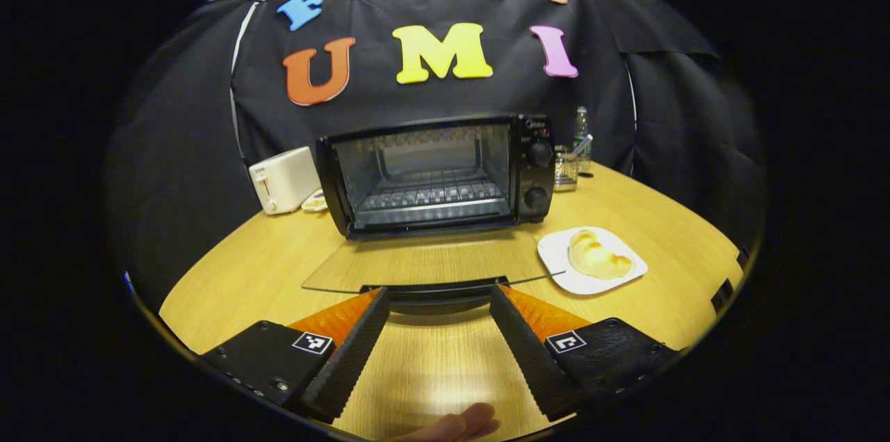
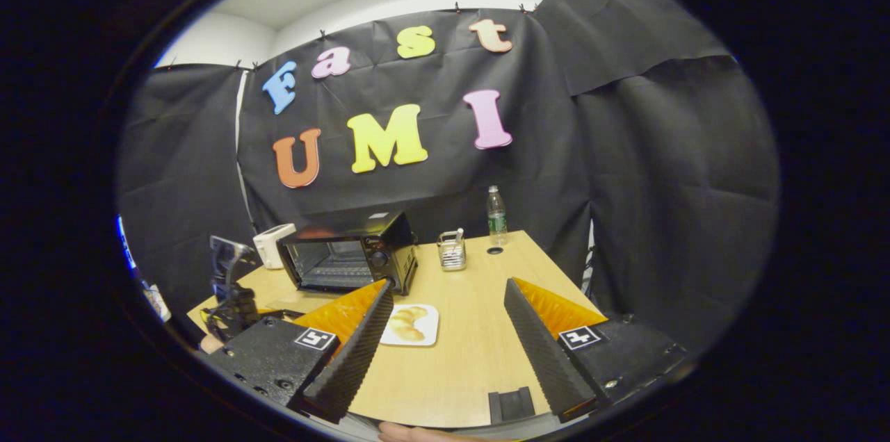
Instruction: Open the electric oven with the left hand, put the food in, and close the electric oven.
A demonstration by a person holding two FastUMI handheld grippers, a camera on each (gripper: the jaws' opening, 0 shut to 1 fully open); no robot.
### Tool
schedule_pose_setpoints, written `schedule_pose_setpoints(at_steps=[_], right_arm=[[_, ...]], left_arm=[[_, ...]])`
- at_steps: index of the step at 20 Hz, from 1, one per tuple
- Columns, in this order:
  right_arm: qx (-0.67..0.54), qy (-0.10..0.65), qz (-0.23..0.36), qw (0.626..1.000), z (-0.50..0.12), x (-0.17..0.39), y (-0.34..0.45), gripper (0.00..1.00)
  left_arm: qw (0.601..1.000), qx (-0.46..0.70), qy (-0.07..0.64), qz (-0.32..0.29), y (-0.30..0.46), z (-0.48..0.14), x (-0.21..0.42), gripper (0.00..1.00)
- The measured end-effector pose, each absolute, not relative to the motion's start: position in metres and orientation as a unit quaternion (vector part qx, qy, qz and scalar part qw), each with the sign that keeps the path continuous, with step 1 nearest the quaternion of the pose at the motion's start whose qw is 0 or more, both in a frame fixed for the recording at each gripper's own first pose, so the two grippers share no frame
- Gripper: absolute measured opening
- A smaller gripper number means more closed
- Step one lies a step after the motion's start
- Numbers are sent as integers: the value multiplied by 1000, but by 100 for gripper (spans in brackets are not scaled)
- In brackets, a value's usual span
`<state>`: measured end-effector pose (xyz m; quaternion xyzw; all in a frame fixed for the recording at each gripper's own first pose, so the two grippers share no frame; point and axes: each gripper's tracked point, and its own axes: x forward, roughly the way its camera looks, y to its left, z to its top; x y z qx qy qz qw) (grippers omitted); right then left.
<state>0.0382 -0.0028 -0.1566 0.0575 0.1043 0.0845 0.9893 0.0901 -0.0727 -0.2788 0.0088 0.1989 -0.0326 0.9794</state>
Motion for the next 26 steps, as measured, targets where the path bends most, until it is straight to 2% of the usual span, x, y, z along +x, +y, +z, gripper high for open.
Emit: schedule_pose_setpoints(at_steps=[5, 9, 13, 20, 23, 26], right_arm=[[47, 116, 117, 985, -179, 67, 34, 100], [8, 128, 150, 980, -202, 95, 68, 100], [12, 193, 189, 963, -244, 121, 109, 100], [-29, 284, 151, 946, -323, 174, 113, 100], [-20, 305, 171, 937, -342, 181, 124, 93], [-17, 326, 191, 926, -361, 187, 133, 78]], left_arm=[[991, -16, 128, -32, -61, -192, 54, 95], [995, 4, 101, 9, -26, -148, 29, 96], [996, -4, 84, 12, -21, -109, 10, 95], [1000, -12, 15, 10, -15, -53, -37, 95], [1000, -19, 5, -5, -20, -46, -53, 95], [1000, -13, 3, -15, -24, -48, -59, 95]])
